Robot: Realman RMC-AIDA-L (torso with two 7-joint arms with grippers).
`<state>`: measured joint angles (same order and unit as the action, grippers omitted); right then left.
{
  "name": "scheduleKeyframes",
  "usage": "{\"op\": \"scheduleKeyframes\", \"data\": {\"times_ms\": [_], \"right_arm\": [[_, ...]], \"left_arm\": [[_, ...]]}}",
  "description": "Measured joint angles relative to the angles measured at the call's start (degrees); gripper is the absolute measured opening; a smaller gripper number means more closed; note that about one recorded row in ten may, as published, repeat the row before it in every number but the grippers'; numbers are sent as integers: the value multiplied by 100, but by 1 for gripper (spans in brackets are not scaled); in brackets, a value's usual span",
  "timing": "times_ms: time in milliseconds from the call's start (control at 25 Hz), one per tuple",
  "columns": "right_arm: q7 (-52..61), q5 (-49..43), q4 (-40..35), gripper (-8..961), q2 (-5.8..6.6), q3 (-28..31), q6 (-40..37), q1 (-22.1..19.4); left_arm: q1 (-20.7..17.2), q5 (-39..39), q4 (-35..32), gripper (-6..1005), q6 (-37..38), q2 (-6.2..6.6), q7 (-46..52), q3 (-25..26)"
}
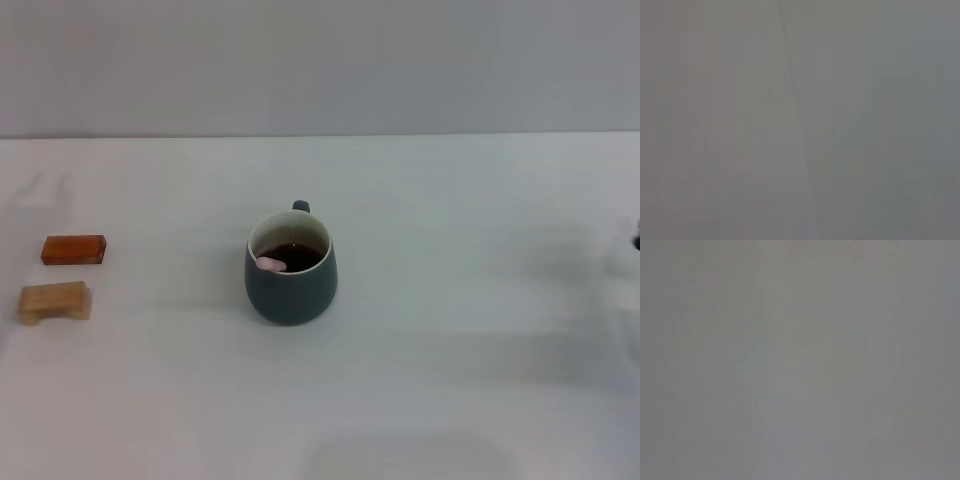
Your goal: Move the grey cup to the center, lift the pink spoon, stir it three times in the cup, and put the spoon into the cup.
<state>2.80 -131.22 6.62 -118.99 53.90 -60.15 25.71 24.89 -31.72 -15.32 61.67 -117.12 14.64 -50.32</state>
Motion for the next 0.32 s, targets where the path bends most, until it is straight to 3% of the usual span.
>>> {"op": "scheduleKeyframes", "data": {"times_ms": [320], "right_arm": [[-8,0,-57,5,4,669,-498,-515]], "left_arm": [[34,26,46,328,-337,11,50,596]]}}
